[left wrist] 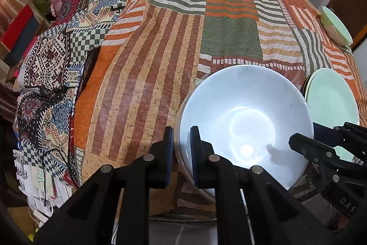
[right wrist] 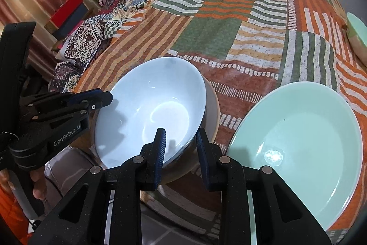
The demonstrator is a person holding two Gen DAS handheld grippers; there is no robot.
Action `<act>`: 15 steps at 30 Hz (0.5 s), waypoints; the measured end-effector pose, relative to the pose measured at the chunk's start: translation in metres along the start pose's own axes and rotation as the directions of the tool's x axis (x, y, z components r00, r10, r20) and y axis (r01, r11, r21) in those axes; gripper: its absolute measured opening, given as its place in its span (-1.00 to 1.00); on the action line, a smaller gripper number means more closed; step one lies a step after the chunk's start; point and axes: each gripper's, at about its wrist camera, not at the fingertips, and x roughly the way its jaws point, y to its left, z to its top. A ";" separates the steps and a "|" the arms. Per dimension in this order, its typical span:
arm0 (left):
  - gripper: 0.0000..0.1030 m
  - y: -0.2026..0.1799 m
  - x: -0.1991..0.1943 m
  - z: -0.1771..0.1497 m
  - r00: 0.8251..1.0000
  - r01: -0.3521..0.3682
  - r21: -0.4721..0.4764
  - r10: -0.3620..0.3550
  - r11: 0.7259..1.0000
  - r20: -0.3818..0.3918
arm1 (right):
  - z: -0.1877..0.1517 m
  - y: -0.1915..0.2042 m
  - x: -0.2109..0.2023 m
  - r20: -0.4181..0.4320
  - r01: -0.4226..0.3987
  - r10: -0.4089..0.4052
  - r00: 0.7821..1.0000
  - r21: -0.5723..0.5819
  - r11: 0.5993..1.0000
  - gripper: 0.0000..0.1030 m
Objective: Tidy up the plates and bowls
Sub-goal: 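Lower the white bowl into the pink bowl and open both grippers, then move both grippers to the rim of the mint green bowl and close them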
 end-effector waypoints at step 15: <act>-0.26 -0.014 -0.065 0.013 0.988 0.024 0.015 -0.026 1.000 0.154 | -0.001 -0.032 -0.059 0.129 0.050 -0.057 0.990 0.060 0.997 -0.31</act>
